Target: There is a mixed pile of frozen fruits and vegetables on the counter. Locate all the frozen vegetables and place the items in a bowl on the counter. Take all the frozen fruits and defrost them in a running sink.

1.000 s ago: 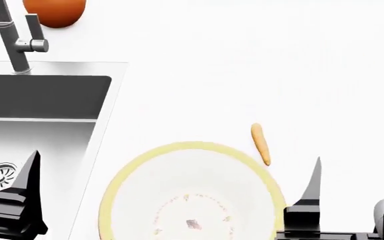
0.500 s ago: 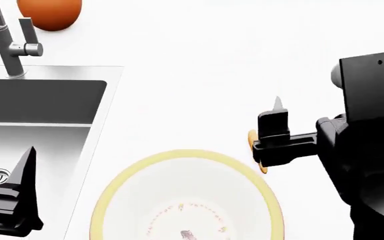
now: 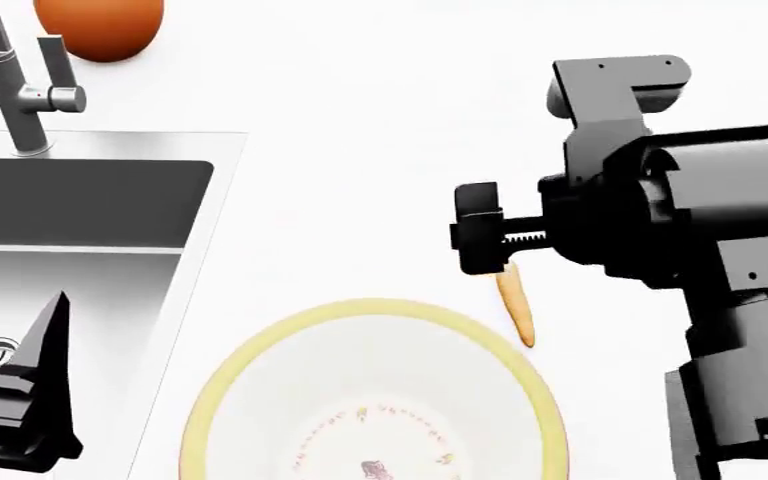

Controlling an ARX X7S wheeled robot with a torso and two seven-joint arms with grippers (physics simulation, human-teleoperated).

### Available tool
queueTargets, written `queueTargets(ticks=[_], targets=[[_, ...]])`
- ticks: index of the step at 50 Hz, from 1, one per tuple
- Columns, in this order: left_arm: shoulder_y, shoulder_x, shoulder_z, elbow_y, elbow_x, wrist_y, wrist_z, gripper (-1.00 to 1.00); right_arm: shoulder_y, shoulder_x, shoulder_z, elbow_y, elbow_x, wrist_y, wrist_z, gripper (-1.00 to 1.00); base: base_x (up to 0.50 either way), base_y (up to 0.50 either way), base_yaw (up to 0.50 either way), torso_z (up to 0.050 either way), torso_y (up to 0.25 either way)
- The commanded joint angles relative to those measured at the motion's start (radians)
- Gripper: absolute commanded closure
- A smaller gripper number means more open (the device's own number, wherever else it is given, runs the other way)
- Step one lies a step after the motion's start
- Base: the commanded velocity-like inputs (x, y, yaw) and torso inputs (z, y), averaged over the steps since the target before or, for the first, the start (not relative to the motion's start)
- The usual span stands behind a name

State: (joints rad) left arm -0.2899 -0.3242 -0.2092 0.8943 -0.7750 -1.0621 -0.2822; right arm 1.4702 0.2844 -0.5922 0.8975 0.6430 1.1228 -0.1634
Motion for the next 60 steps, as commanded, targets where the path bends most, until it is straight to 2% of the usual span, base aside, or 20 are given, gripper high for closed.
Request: queueTargets(ticks=[1, 9, 18, 23, 29, 39, 51, 60], targets=[[-0.001, -0.008, -0.003, -0.021, -0.003, 0.016, 0.002, -1.00, 0.086, -0.147, 0.032, 0.411, -0.299, -0.093, -0.182, -1.00, 0.00, 0.00, 0.00, 0.000, 0.000], [0.007, -0.014, -0.005, -0.035, 0.000, 0.032, 0.008, -1.00, 0.042, -0.164, 0.296, 0.411, -0.527, -0.088, -0.171, -1.00, 0.00, 0.00, 0.00, 0.000, 0.000], [0.029, -0.017, -0.010, -0.054, 0.007, 0.062, 0.021, -1.00, 0.013, -0.194, 0.407, 0.411, -0.613, -0.109, -0.201, -1.00, 0.00, 0.00, 0.00, 0.000, 0.000], [0.047, -0.001, -0.016, -0.059, 0.004, 0.115, 0.052, -1.00, 0.025, -0.200, 0.416, 0.411, -0.634, -0.115, -0.211, -1.00, 0.00, 0.00, 0.00, 0.000, 0.000], [0.095, -0.049, 0.014, -0.026, 0.079, 0.199, 0.107, -1.00, 0.027, -0.203, 0.428, 0.411, -0.638, -0.132, -0.197, -1.00, 0.00, 0.00, 0.00, 0.000, 0.000], [0.074, -0.030, 0.057, -0.041, 0.093, 0.204, 0.092, -1.00, 0.040, -0.193, 0.490, 0.411, -0.631, -0.229, -0.105, -1.00, 0.00, 0.00, 0.00, 0.000, 0.000], [0.078, -0.040, 0.058, -0.037, 0.090, 0.218, 0.095, -1.00, 0.057, -0.194, 0.524, 0.411, -0.638, -0.269, -0.080, -1.00, 0.00, 0.00, 0.00, 0.000, 0.000], [0.075, -0.042, 0.060, -0.035, 0.090, 0.221, 0.085, -1.00, 0.043, -0.193, 0.523, 0.411, -0.642, -0.271, -0.082, -1.00, 0.00, 0.00, 0.00, 0.014, -0.173]])
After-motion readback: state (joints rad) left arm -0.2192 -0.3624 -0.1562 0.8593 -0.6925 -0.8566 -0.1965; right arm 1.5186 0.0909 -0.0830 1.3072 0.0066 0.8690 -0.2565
